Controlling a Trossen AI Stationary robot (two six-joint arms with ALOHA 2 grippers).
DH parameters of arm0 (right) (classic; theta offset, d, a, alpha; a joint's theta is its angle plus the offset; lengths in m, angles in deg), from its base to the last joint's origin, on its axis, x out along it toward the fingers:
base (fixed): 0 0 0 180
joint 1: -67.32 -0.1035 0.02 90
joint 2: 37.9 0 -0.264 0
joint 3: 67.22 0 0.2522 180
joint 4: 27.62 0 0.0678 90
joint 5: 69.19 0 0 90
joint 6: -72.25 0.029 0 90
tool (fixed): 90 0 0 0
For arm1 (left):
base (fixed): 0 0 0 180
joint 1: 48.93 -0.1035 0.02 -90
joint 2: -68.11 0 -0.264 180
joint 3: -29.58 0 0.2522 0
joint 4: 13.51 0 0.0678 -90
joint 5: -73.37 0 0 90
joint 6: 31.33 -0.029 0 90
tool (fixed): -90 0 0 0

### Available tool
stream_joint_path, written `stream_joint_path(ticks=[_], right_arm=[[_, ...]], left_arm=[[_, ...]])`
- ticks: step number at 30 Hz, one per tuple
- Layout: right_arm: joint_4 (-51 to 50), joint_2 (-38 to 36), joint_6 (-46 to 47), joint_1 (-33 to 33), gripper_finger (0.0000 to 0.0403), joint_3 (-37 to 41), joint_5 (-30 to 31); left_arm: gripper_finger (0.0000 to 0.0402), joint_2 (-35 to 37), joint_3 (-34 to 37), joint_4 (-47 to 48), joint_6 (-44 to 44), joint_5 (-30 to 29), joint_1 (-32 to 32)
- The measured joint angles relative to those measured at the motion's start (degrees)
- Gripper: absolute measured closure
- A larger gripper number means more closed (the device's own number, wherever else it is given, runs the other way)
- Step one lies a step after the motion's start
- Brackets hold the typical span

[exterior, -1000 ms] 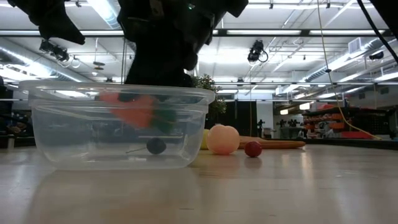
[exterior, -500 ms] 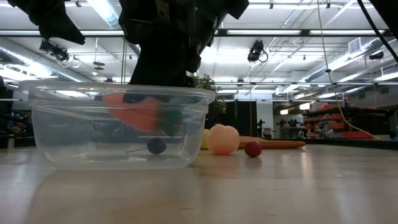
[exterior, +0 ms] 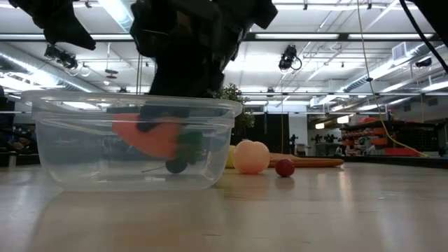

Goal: Pick and placing Produce into tupperware
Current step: Put the carrot into the transparent bin, then put the red cherry into the transparent bin

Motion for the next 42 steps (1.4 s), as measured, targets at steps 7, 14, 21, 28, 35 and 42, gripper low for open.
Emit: stream_joint_path(ticks=[7,14,21,28,35,42], right_arm=[[1.1,1.0,1.0,0.0,0.0262,-0.1,-0.2],[0.1,1.0,0.3,-0.1,0.0261,-0.1,-1.3],[-0.4,1.0,-0.5,-0.2,0.0257,-0.1,-1.2],[-1.8,1.0,-1.0,-0.2,0.0235,-0.1,-1.6],[-1.8,0.9,-1.0,-0.2,0.0214,-0.1,-2.4],[-3.8,0.9,-1.2,-0.1,0.0208,-3.6,-1.2]], left_arm=[[0.0306,0.0,0.0,0.0,0.0,0.0,0.0],[0.0306,0.0,0.0,0.0,0.0,0.0,0.0],[0.0306,-0.1,0.0,0.0,0.0,0.0,0.0],[0.0307,-0.1,0.0,0.0,-0.1,0.0,0.0],[0.0308,-0.1,0.0,0.0,0.0,0.0,0.0],[0.0307,-0.1,0.0,0.0,0.0,0.0,0.0]])
